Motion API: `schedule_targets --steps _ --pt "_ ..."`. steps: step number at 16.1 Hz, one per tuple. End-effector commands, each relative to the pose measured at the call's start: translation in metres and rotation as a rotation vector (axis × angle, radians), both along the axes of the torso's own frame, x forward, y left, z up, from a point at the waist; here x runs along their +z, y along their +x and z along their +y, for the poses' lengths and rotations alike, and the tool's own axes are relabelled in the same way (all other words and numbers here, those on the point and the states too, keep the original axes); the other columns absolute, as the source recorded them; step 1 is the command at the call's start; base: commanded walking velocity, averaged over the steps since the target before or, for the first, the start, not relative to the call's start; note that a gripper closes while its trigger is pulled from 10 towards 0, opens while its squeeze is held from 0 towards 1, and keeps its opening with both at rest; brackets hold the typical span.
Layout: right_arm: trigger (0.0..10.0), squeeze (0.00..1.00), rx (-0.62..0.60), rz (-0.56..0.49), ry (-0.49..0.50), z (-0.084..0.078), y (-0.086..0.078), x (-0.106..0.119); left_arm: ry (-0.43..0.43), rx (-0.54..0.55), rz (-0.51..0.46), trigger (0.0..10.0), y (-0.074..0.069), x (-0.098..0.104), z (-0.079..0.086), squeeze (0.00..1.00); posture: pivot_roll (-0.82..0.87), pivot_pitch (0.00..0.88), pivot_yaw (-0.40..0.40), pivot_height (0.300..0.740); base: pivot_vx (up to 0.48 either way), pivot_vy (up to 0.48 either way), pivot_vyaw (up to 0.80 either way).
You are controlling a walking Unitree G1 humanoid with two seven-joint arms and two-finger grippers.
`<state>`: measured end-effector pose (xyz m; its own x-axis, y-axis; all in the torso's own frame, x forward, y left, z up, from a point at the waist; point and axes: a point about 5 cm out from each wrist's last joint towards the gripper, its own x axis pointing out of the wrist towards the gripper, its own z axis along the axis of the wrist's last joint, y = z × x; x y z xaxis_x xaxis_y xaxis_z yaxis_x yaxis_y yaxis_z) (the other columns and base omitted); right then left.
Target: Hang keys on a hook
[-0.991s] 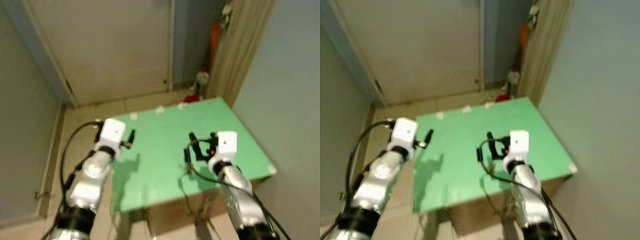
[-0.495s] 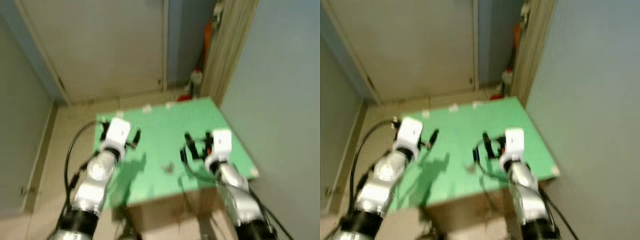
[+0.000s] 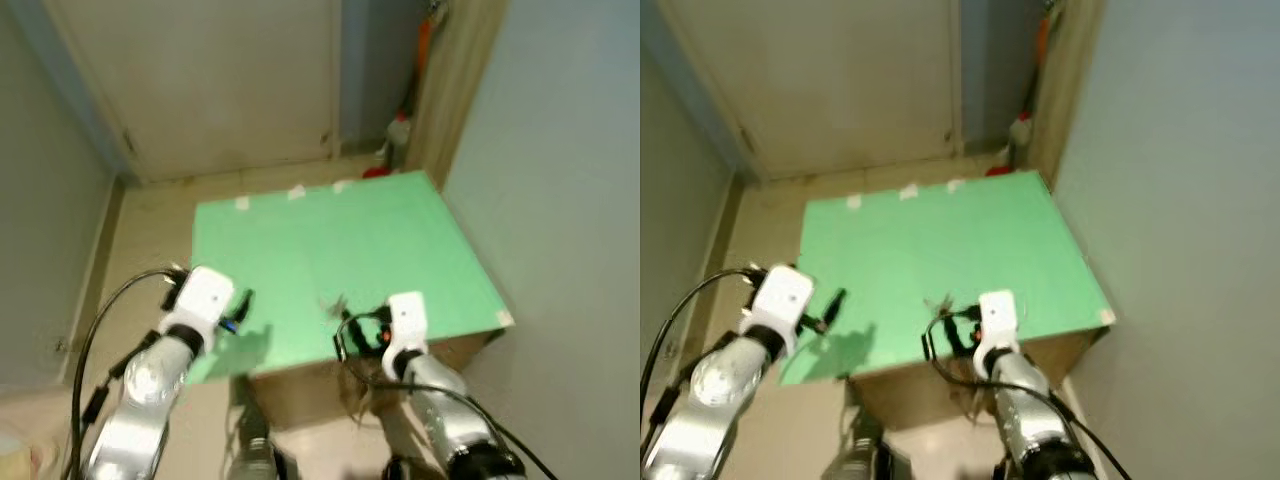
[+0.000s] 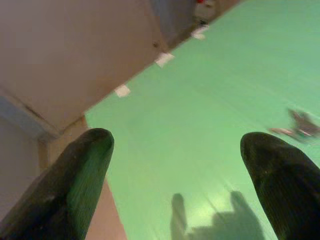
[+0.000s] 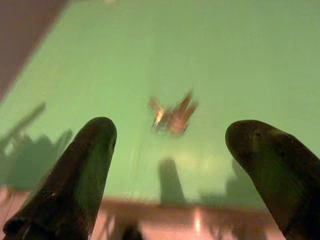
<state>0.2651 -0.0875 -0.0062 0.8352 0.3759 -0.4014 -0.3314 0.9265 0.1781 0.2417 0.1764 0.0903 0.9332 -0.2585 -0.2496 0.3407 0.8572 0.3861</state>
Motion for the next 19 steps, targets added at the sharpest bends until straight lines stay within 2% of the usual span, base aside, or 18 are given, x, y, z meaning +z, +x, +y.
schedule_targets --steps 1,2,3,4,7,10,12,16,17,19 --pt "10.0 0.00 0.002 0.005 -0.012 0.003 0.001 -0.003 0.006 -0.084 -0.025 10.0 -0.009 0.015 -0.008 0.00 0.30 0.295 0.046 0.740 0.000 0.000 0.00" --pt "10.0 0.00 0.027 -0.004 -0.023 0.009 0.004 -0.001 0.023 -0.120 -0.008 10.0 -0.025 0.017 -0.006 0.00 0.35 0.328 0.032 0.740 0.000 0.000 0.00" --pt "10.0 0.00 0.043 -0.009 -0.035 0.013 0.006 0.001 0.037 -0.132 0.004 10.0 -0.031 0.016 -0.003 0.00 0.35 0.328 0.032 0.740 0.000 0.000 0.00" --pt "10.0 0.00 0.076 -0.028 -0.064 0.018 0.012 0.004 0.039 -0.116 0.023 10.0 -0.049 0.017 0.000 0.00 0.38 0.367 0.001 0.740 0.000 0.000 0.00" --pt "10.0 0.00 0.076 -0.039 -0.029 0.023 0.022 0.013 -0.026 -0.030 0.037 10.0 -0.076 0.022 -0.013 0.00 0.38 0.418 -0.067 0.740 0.000 0.000 0.00" --pt "10.0 0.00 0.012 0.043 0.086 0.032 0.022 0.011 -0.106 -0.008 0.062 10.0 -0.088 0.020 -0.035 0.00 0.33 0.441 -0.117 0.740 0.000 0.000 0.00" --pt "10.0 0.00 -0.010 0.061 0.115 0.039 0.022 0.012 -0.130 -0.006 0.072 10.0 -0.090 0.020 -0.043 0.00 0.32 0.443 -0.128 0.740 0.000 0.000 0.00" --pt "10.0 0.00 -0.078 0.083 0.215 0.057 0.027 0.022 -0.142 0.012 0.075 10.0 -0.091 0.021 -0.048 0.00 0.32 0.447 -0.134 0.740 0.000 0.000 0.00" --pt "10.0 0.00 -0.075 0.087 0.256 0.064 0.026 0.024 -0.148 0.020 0.083 10.0 -0.093 0.020 -0.049 0.00 0.31 0.446 -0.138 0.740 0.000 0.000 0.00" --pt "10.0 0.00 -0.012 0.097 0.261 0.078 0.020 0.024 -0.163 0.037 0.109 10.0 -0.094 0.013 -0.052 0.00 0.31 0.442 -0.147 0.740 0.000 0.000 0.00"
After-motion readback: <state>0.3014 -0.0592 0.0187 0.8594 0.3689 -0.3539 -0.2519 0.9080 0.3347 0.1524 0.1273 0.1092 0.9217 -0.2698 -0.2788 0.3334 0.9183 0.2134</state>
